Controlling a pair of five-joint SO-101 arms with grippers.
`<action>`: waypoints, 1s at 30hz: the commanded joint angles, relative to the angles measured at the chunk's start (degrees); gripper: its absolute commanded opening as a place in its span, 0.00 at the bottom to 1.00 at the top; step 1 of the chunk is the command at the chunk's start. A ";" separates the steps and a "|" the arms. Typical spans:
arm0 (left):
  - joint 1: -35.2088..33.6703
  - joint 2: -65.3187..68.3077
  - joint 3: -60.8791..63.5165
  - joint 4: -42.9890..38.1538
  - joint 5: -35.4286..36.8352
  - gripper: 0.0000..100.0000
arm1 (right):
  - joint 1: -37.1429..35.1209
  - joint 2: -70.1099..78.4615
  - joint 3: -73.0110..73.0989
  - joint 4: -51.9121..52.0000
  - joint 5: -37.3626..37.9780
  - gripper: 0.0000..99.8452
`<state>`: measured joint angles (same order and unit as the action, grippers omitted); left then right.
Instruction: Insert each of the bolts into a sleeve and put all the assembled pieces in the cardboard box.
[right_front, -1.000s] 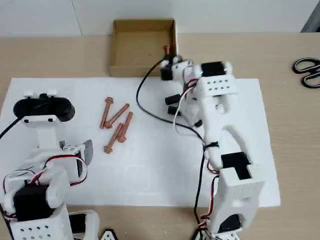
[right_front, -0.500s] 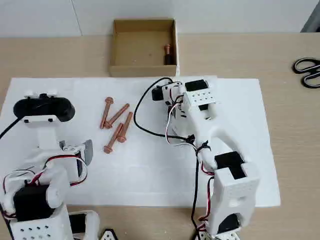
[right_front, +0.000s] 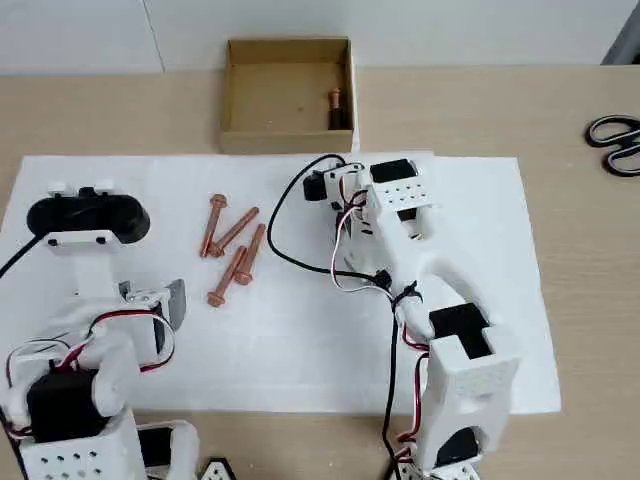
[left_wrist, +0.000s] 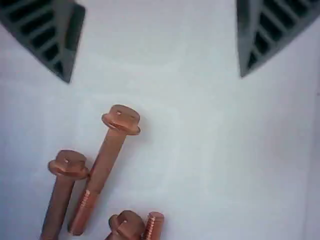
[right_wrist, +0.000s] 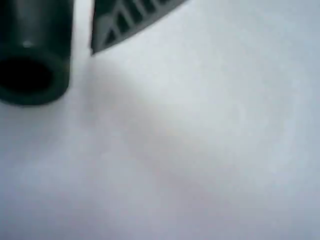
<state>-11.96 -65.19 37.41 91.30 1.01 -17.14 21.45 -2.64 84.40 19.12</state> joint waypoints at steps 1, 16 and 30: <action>-0.26 -0.26 -0.40 -0.97 0.18 0.20 | -0.22 -0.31 -0.09 -0.22 -0.53 0.16; -0.26 -0.26 -0.40 -0.97 0.18 0.20 | -0.31 6.02 1.93 -4.44 0.00 0.06; -0.09 10.64 -8.92 2.90 0.18 0.20 | 0.04 -18.77 2.02 6.20 1.49 0.00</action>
<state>-11.96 -60.26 33.63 92.26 1.01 -16.88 11.43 -0.18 87.91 20.18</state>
